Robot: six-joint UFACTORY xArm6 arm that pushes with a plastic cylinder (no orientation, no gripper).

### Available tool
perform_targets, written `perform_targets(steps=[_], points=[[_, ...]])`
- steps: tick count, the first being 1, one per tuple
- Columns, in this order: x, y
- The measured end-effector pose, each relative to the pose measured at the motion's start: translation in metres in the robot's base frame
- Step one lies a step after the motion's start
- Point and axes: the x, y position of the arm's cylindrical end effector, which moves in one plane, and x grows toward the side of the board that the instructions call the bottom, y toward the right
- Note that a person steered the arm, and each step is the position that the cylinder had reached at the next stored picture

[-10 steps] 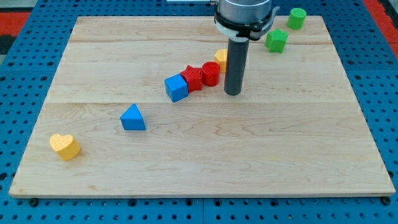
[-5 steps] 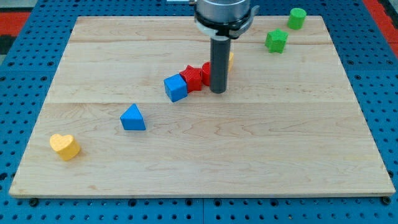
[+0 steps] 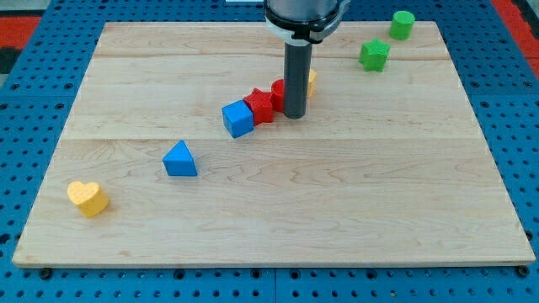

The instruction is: Move the red circle slightly in between yellow hexagon and red star to form a line

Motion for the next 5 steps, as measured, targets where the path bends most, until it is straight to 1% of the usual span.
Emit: perform_targets(steps=[2,4,5], points=[[-0.004,-0.006],[0.001,0.035],[0.001,0.04]])
